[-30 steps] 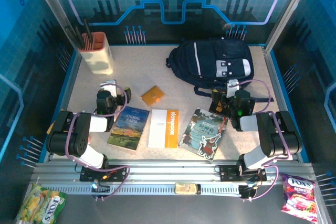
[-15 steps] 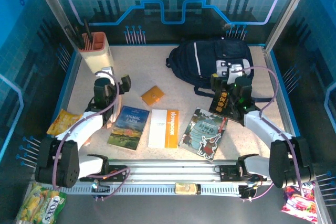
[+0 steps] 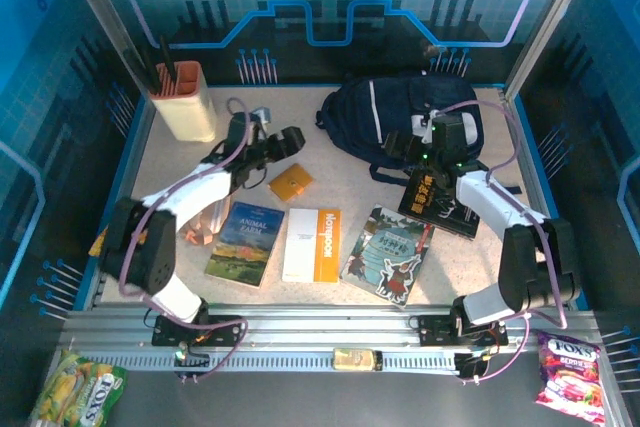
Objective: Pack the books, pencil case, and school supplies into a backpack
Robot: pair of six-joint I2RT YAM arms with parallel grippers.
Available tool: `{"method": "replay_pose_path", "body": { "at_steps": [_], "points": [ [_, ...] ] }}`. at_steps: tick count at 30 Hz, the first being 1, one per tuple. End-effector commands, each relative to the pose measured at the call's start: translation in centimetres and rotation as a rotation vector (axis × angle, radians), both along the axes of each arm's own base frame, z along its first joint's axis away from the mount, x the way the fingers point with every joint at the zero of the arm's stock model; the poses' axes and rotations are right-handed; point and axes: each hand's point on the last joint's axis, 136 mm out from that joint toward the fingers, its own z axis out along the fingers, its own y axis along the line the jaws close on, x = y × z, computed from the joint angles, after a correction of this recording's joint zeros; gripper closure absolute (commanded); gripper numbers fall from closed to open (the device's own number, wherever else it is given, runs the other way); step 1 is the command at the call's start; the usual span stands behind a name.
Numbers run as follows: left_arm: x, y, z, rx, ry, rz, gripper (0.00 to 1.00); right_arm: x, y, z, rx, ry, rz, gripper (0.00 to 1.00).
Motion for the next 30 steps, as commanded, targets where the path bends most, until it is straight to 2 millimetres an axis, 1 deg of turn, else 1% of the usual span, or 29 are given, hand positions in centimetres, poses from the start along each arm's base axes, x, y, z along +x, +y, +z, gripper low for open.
{"method": "replay_pose_path", "body": {
  "at_steps": [1, 4, 7, 10, 12, 16, 19, 25, 30],
  "points": [
    [1.5, -4.1, -0.5, -0.120, 0.116, -0.053, 0.15, 0.0, -0.2, -0.4, 0.102, 0.050, -0.039, 0.00],
    [3.7, -7.0, -1.5, -0.181, 0.169, -0.086, 0.24, -0.1, -0.9, -1.1, 0.144, 0.071, -0.059, 0.00],
    [5.9, -9.2, -2.3, -0.229, 0.203, -0.088, 0.35, -0.4, -1.7, -1.7, 0.163, 0.093, -0.079, 0.00],
    [7.8, -10.1, -3.1, -0.212, 0.222, -0.065, 0.43, -0.7, -2.4, -2.7, 0.175, 0.119, -0.103, 0.00],
    [8.9, -10.0, -4.1, -0.168, 0.237, -0.035, 0.48, -0.9, -2.6, -3.1, 0.181, 0.131, -0.112, 0.00],
    [11.0, -9.4, -4.8, -0.068, 0.234, 0.001, 0.54, -1.0, -2.6, -4.0, 0.192, 0.161, -0.116, 0.00],
    [12.3, -9.0, -5.4, -0.009, 0.234, 0.027, 0.58, -0.9, -2.1, -4.4, 0.213, 0.175, -0.095, 0.00],
    [14.4, -10.0, -6.6, 0.033, 0.215, -0.002, 0.59, -0.8, -1.6, -5.2, 0.253, 0.196, -0.098, 0.00],
    [15.8, -11.4, -6.8, 0.031, 0.172, -0.044, 0.56, -0.5, -1.1, -5.8, 0.279, 0.215, -0.095, 0.01]
  ]
}}
